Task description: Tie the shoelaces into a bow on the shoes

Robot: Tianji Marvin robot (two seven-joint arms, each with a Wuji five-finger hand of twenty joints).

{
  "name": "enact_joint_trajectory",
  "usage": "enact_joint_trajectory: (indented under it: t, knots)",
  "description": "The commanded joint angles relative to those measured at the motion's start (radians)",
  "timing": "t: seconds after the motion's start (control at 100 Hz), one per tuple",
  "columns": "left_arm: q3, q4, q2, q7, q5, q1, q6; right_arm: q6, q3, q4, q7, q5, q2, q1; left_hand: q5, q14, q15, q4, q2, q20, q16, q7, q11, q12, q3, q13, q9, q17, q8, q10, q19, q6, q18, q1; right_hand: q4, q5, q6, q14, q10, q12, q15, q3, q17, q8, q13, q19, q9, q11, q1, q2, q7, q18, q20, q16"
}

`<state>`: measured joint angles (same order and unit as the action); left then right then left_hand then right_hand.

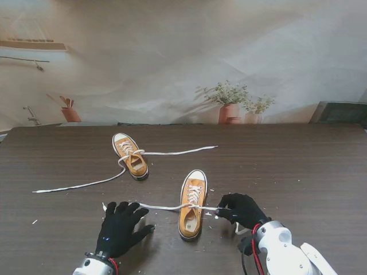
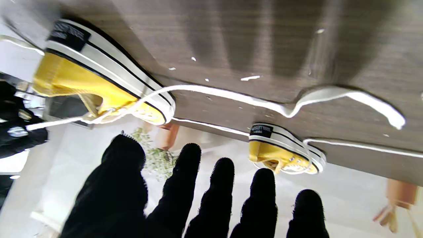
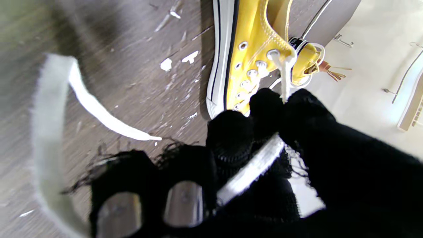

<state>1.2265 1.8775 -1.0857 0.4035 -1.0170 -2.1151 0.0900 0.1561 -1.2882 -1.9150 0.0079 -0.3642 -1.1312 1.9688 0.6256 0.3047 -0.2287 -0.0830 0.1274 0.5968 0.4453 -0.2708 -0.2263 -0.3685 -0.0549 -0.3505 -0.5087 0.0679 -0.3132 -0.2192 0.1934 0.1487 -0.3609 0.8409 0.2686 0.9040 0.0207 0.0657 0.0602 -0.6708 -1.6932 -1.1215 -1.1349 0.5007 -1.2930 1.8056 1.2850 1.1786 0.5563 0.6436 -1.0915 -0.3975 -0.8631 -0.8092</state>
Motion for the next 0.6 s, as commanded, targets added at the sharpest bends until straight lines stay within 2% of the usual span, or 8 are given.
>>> enact_joint_trajectory:
  t: [0.0, 0.1, 0.28, 0.46, 0.47, 0.49, 0.55, 0.59]
  knots:
    - [-0.014, 0.043, -0.019, -0.030, 0.004, 0.020, -0.020, -0.008, -0.009, -0.009, 0.018, 0.005, 0.013, 0.015, -0.036, 0.004, -0.012, 0.007, 0.006, -0.008, -0.012, 0.022, 0.002, -0.006, -0.018, 0.035, 0.030, -0.013, 0.010, -0.013, -0.014, 0.002, 0.045, 0.009, 0.018, 0.023, 0.031, -0.064, 0.012, -0.023, -0.082, 0.040, -0.044, -0.013, -0.018, 0.230, 0.073, 0.048, 0.009, -0.003, -0.005, 0.031, -0.016, -0.015]
    - [-0.069, 0.070, -0.019, -0.069, 0.001, 0.069, 0.066, -0.009, -0.017, -0.010, 0.023, 0.012, 0.013, 0.018, -0.052, 0.005, -0.010, -0.003, 0.045, -0.009, -0.010, 0.045, 0.006, -0.004, -0.020, 0.055, 0.056, -0.027, 0.021, -0.021, -0.019, 0.015, 0.054, 0.010, 0.017, 0.024, 0.029, -0.056, 0.012, -0.027, -0.080, 0.042, -0.043, -0.013, -0.018, 0.225, 0.071, 0.047, 0.012, -0.003, -0.004, 0.028, -0.013, -0.013]
    - [-0.156, 0.105, 0.001, -0.244, -0.076, 0.175, 0.213, -0.010, -0.016, -0.009, 0.053, 0.039, 0.017, 0.012, -0.089, -0.018, 0.005, -0.016, 0.099, -0.013, -0.018, 0.079, 0.014, 0.000, -0.046, 0.085, 0.100, -0.048, 0.036, -0.002, -0.028, 0.006, 0.082, 0.049, 0.016, 0.019, 0.031, -0.045, 0.016, -0.032, -0.077, 0.052, -0.040, -0.012, -0.018, 0.207, 0.064, 0.042, 0.020, -0.020, 0.001, 0.014, -0.007, -0.008]
    - [-0.237, 0.107, 0.018, -0.414, -0.131, 0.270, 0.329, -0.007, -0.006, -0.011, 0.070, 0.053, 0.021, 0.006, -0.082, -0.039, 0.004, -0.001, 0.209, -0.015, -0.019, 0.077, 0.003, -0.003, -0.080, 0.083, 0.115, -0.033, 0.038, 0.018, -0.024, 0.008, 0.090, 0.116, 0.014, 0.012, 0.037, -0.043, 0.016, -0.038, -0.078, 0.065, -0.040, -0.007, -0.018, 0.200, 0.063, 0.046, 0.029, -0.031, 0.005, 0.003, -0.005, -0.004]
    - [-0.241, 0.107, 0.019, -0.423, -0.134, 0.274, 0.332, -0.008, -0.005, -0.012, 0.070, 0.053, 0.021, 0.006, -0.082, -0.039, 0.001, 0.039, 0.230, -0.019, -0.023, 0.072, -0.002, 0.003, -0.155, 0.083, 0.115, -0.030, 0.040, 0.019, -0.024, 0.008, 0.090, 0.086, 0.013, 0.012, 0.037, -0.043, 0.016, -0.038, -0.078, 0.065, -0.040, -0.007, -0.018, 0.200, 0.064, 0.046, 0.030, -0.031, 0.005, 0.003, -0.005, -0.004]
    - [-0.247, 0.107, 0.021, -0.440, -0.142, 0.282, 0.339, -0.008, -0.005, -0.012, 0.070, 0.052, 0.021, 0.006, -0.079, -0.040, -0.002, 0.070, 0.253, -0.021, -0.025, 0.067, -0.006, 0.007, -0.212, 0.081, 0.115, -0.026, 0.041, 0.023, -0.022, 0.004, 0.089, 0.066, 0.013, 0.013, 0.040, -0.043, 0.015, -0.038, -0.079, 0.066, -0.040, -0.007, -0.018, 0.200, 0.064, 0.046, 0.030, -0.031, 0.006, 0.002, -0.005, -0.004]
    - [-0.263, 0.102, 0.025, -0.479, -0.163, 0.301, 0.352, -0.009, -0.003, -0.012, 0.068, 0.050, 0.021, 0.005, -0.071, -0.044, -0.006, 0.085, 0.295, -0.020, -0.025, 0.061, -0.011, 0.005, -0.232, 0.075, 0.113, -0.013, 0.040, 0.029, -0.017, 0.000, 0.085, 0.056, 0.012, 0.013, 0.044, -0.044, 0.014, -0.038, -0.079, 0.066, -0.040, -0.008, -0.018, 0.200, 0.064, 0.046, 0.031, -0.032, 0.007, 0.002, -0.005, -0.003]
    - [-0.274, 0.095, 0.028, -0.496, -0.173, 0.314, 0.358, -0.008, -0.002, -0.011, 0.068, 0.051, 0.020, 0.005, -0.064, -0.045, -0.014, 0.106, 0.336, -0.019, -0.024, 0.045, -0.018, -0.001, -0.314, 0.069, 0.106, -0.002, 0.032, 0.029, -0.012, 0.000, 0.082, 0.012, 0.012, 0.014, 0.044, -0.043, 0.014, -0.038, -0.078, 0.066, -0.040, -0.007, -0.018, 0.200, 0.064, 0.046, 0.032, -0.031, 0.007, 0.002, -0.005, -0.003]
